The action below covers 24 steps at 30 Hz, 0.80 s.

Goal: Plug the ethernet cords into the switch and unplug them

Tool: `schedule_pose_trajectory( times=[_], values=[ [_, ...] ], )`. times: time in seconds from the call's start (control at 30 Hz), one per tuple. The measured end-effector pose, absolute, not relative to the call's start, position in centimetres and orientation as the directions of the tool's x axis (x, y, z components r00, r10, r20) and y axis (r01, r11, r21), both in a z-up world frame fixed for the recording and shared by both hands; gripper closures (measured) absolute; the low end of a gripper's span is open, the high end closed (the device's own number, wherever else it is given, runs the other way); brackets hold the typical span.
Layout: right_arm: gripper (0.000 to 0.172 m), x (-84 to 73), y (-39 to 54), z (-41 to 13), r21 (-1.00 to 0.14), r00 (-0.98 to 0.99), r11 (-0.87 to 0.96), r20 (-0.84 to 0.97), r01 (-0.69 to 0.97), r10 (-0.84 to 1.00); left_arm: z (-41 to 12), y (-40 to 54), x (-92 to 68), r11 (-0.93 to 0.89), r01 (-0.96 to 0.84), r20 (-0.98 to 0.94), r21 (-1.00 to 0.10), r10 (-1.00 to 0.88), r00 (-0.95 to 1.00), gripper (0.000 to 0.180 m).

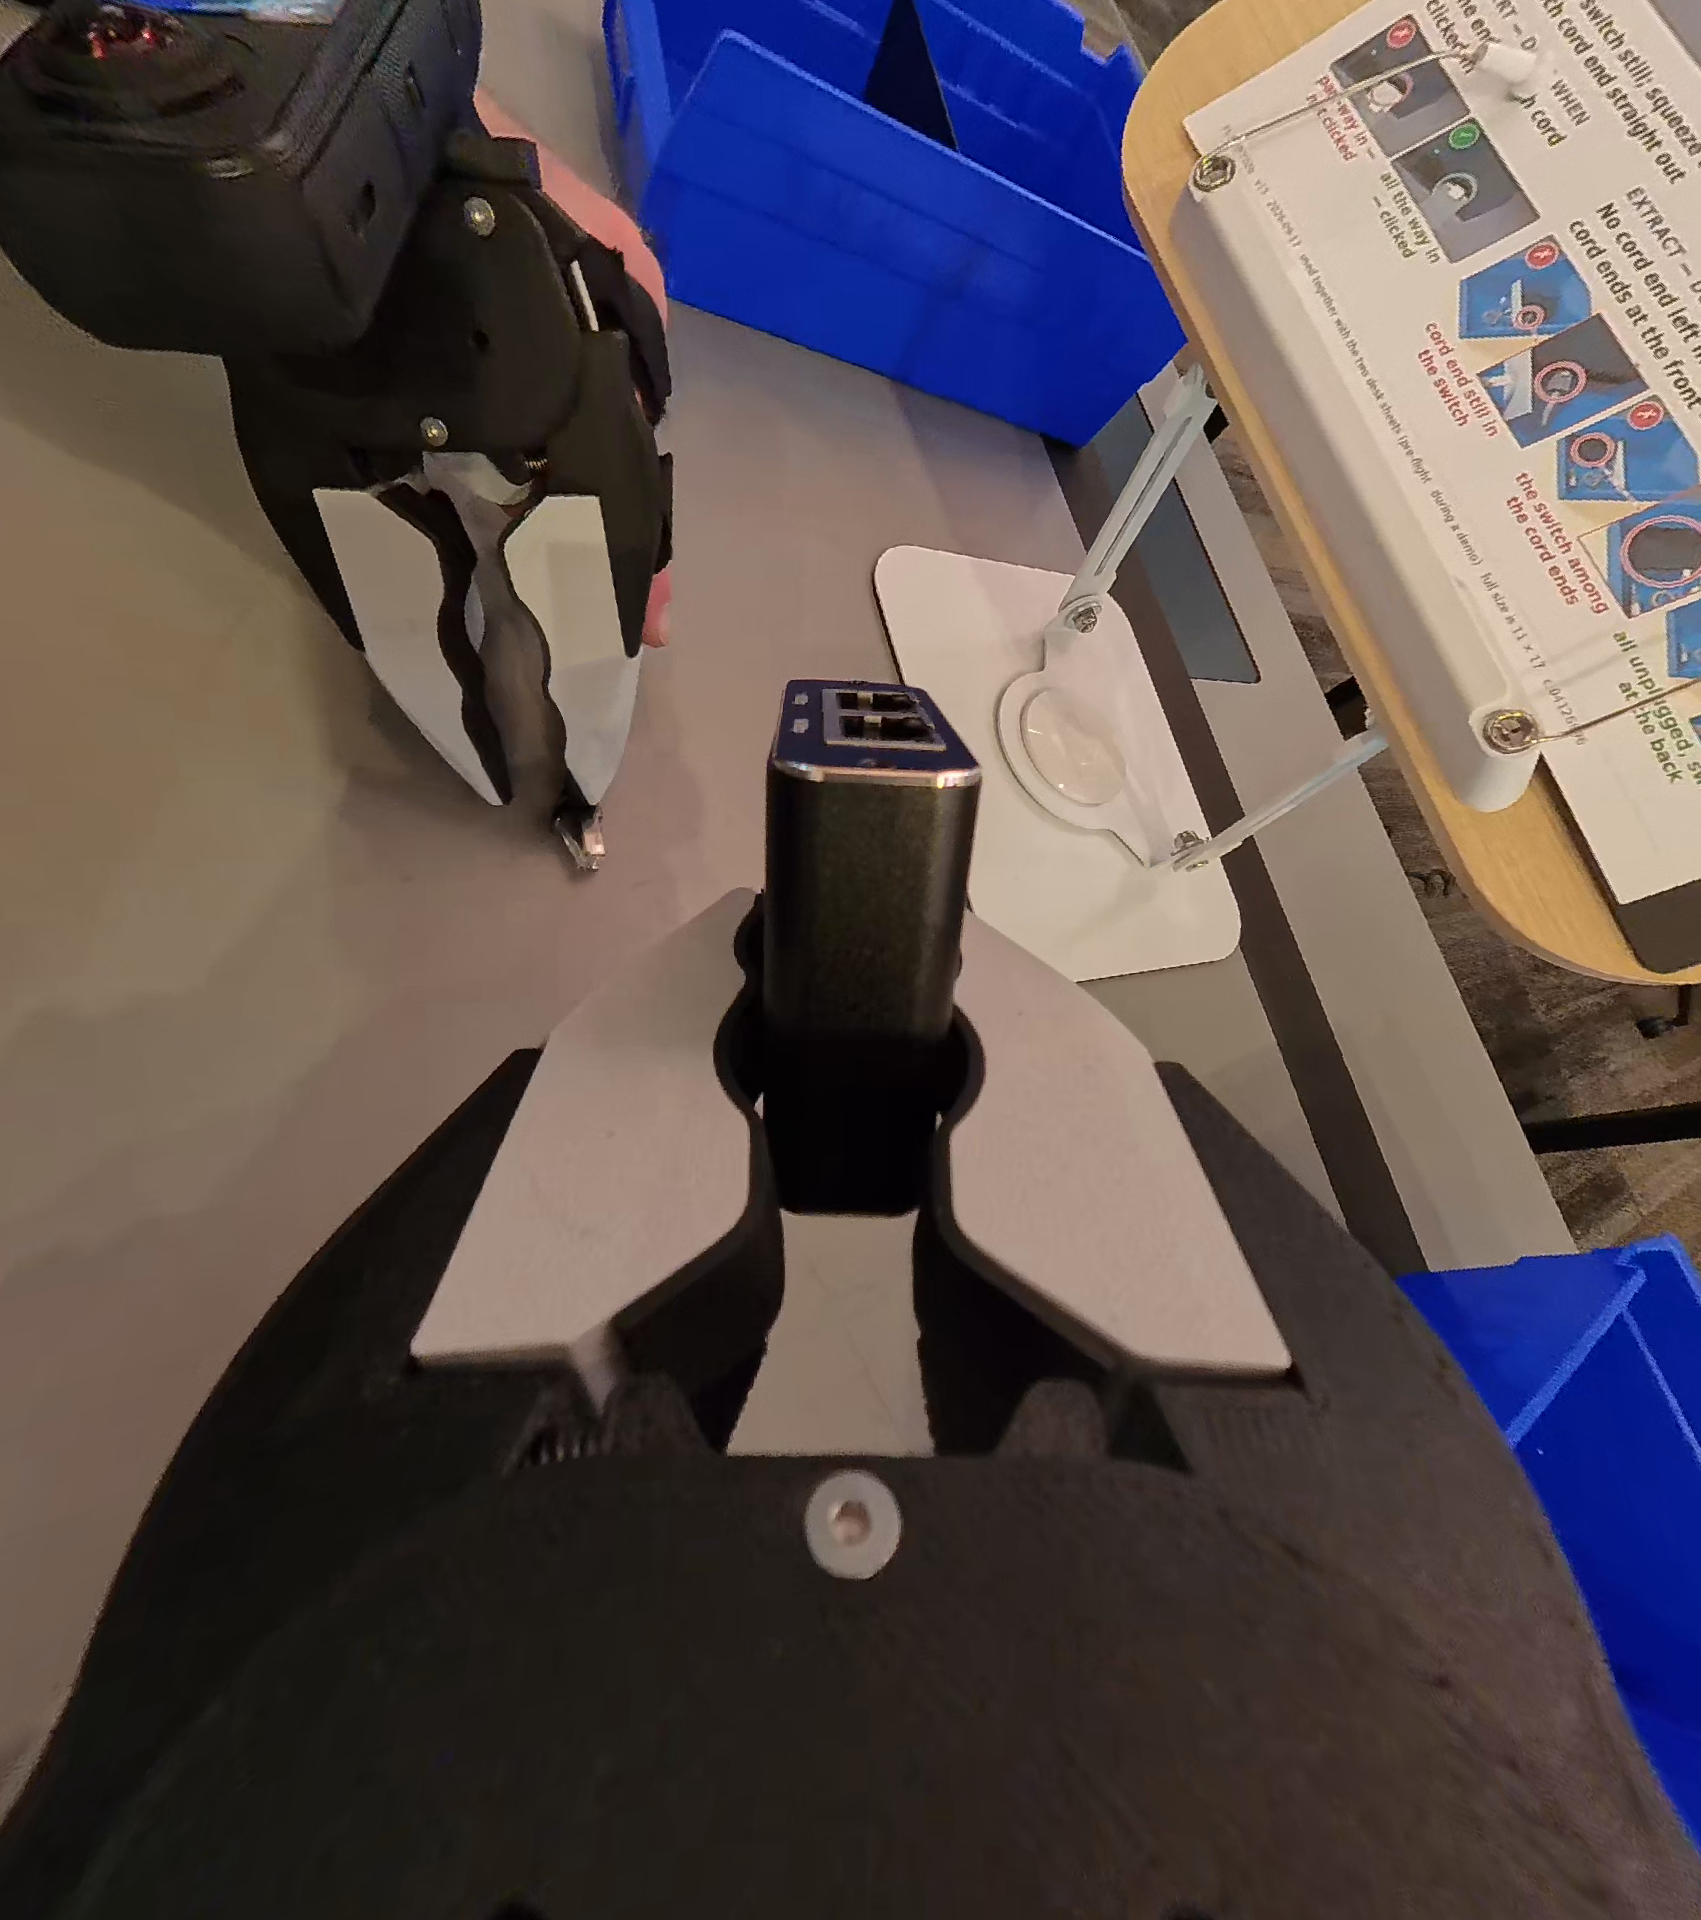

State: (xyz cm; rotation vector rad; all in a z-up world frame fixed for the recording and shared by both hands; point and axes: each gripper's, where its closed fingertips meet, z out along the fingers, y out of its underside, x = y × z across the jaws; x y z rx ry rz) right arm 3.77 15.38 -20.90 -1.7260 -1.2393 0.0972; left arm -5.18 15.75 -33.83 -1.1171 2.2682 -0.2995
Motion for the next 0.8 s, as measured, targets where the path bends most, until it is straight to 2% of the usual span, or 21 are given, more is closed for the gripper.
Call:
schedule_pose_trajectory(
  times=[0.3,0.43,0.6,0.8],
  values=[
    [0.145,3.7,15.3,-20.9,-0.729,0.475,-0.008,0.438,0.685,0.763,-34.0,16.0,-5.2,0.648,-0.643,-0.42,-0.409,-0.759,-0.498,0.159],
    [0.146,3.6,15.2,-20.8,-0.726,0.472,-0.006,0.44,0.687,0.764,-34.2,16.4,-4.9,0.605,-0.657,-0.379,-0.45,-0.795,-0.473,0.16],
    [0.146,3.6,15.1,-20.5,-0.727,0.472,-0.001,0.443,0.686,0.762,-34.3,16.6,-4.8,0.631,-0.653,-0.408,-0.42,-0.774,-0.485,0.162],
    [0.145,3.9,15.1,-20.3,-0.732,0.476,0.001,0.444,0.681,0.759,-33.7,17.1,-4.8,0.659,-0.655,-0.476,-0.37,-0.74,-0.475,0.149]
  ],
)
